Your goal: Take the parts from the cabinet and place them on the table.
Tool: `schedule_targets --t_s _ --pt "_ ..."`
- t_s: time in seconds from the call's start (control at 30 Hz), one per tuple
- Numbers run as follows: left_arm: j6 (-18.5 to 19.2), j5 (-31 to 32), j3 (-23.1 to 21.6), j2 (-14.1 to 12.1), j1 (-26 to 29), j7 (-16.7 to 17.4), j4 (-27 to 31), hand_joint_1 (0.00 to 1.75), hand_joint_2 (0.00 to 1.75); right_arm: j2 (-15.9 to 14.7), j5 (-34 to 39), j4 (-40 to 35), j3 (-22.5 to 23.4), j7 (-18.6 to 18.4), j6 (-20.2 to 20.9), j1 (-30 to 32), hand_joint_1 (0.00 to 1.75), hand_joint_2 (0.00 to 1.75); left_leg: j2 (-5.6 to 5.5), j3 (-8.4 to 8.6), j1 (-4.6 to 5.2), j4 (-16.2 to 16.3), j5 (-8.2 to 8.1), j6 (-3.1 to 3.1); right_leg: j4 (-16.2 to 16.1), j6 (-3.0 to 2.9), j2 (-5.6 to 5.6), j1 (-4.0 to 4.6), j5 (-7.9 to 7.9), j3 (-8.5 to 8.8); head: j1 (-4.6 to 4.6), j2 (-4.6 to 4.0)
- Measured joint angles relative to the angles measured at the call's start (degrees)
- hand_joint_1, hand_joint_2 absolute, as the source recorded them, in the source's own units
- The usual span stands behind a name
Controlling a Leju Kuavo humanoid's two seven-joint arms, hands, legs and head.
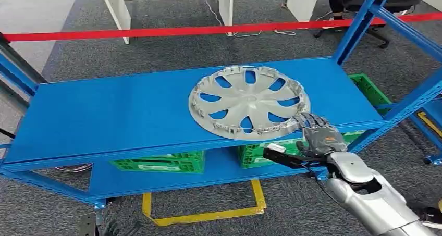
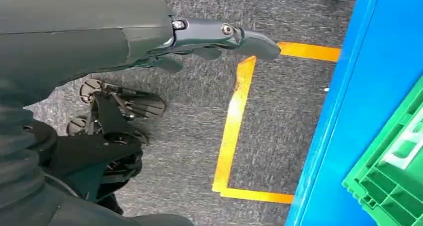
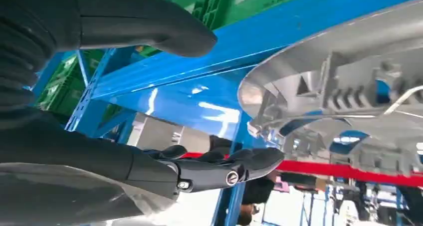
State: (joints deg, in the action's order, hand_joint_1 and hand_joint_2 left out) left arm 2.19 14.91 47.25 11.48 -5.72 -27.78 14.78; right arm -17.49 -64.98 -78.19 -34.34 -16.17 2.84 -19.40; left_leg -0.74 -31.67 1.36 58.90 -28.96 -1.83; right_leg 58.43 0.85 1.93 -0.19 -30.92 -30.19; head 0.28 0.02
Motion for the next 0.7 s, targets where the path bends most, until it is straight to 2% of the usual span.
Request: schedule_targets --t_s 0.37,0.7 --pt "0.31 0.55 -0.04 0.11 -0.54 0.33 0.0 0.0 1.75 2.73 0.68 8.69 -0.55 0.83 1.9 -6.74 0.0 1.75 0.0 0.0 0.0 0.0 0.01 0.0 0.01 0.0 -0.01 0.0 0.0 0.01 0.0 0.0" --pt "0.66 0.57 -0.04 0.11 -0.57 0.33 -0.02 0.0 1.75 4.18 1.47 11.79 -1.53 1.97 3.35 -9.84 0.0 1.75 0.0 -0.01 0.0 0.0 0.01 0.0 0.01 0.0 -0.01 0.0 0.0 0.0 0.0 0.0"
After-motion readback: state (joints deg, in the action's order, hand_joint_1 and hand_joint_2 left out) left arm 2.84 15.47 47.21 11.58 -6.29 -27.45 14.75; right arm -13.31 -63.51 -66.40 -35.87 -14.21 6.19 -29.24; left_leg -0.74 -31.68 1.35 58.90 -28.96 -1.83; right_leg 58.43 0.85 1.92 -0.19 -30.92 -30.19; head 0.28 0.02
